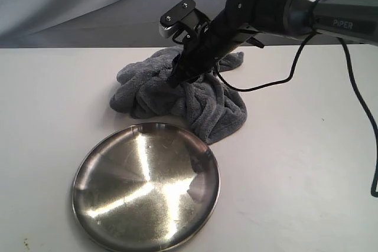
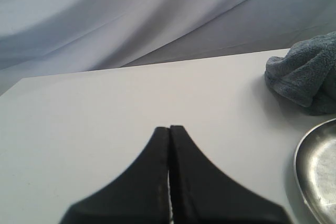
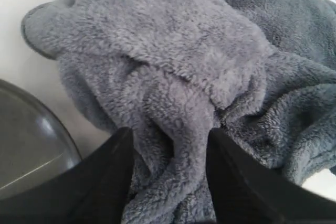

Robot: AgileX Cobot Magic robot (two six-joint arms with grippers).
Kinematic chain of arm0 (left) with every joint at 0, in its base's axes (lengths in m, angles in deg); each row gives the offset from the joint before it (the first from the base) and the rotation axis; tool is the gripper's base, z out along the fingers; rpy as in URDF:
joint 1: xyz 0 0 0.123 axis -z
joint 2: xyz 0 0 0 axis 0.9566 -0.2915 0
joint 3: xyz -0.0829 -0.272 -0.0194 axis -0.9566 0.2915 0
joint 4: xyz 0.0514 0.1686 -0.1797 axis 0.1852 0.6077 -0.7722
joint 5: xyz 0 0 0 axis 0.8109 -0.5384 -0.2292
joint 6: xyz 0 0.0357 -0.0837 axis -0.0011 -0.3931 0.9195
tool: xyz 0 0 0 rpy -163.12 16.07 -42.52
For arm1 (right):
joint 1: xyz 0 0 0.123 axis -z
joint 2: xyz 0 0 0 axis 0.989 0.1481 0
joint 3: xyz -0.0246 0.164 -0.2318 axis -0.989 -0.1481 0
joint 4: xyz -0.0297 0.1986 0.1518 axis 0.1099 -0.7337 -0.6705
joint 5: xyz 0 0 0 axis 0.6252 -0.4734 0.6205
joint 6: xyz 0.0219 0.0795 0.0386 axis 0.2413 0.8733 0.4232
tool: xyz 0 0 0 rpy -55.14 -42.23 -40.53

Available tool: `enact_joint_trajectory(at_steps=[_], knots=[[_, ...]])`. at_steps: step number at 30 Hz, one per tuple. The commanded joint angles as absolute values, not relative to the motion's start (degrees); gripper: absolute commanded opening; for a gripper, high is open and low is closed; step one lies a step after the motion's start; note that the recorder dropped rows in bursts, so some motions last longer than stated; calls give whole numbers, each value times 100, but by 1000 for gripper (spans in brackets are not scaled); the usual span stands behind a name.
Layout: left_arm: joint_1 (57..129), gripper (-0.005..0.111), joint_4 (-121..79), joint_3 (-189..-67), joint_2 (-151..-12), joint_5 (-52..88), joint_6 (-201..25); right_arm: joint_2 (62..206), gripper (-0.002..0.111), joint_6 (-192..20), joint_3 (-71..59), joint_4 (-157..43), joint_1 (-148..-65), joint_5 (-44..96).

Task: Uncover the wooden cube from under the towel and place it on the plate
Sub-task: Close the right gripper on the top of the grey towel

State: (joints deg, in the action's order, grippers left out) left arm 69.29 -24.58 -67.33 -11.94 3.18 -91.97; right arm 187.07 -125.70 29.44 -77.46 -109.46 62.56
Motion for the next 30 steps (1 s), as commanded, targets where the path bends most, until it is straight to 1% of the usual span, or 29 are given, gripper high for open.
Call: enact_joint_trajectory(at_steps=[1, 3, 4, 6, 11, 13, 15, 30], knots=[[6936, 0, -2487, -6725, -1169, 314, -9192, 18650, 42, -12839, 2973, -7734, -11083, 6176], [6936, 0, -2487, -6725, -1169, 314, -9192, 18650, 45, -13202, 2973, -7734, -11148, 6094], [6936, 0, -2487, -6725, -1169, 314, -9192, 18661, 48, -13316, 2973, -7722, -11198, 6014], [6936, 0, -2487, -6725, -1169, 314, -9192, 18661, 56, -13330, 2973, -7722, -11296, 5815], [6936, 0, -2487, -6725, -1169, 314, -9192, 18661, 86, -13330, 2973, -7557, -11492, 4992], [6936, 0, -2487, -6725, -1169, 314, -9192, 18661, 92, -13315, 2973, -7557, -11551, 4850], [6936, 0, -2487, -6725, -1169, 314, -9192, 18677, 93, -13288, 2973, -7557, -11599, 4823], [6936, 0, -2487, -6725, -1169, 314, -9192, 19267, 93, -12938, 2973, -7686, -11642, 4231]])
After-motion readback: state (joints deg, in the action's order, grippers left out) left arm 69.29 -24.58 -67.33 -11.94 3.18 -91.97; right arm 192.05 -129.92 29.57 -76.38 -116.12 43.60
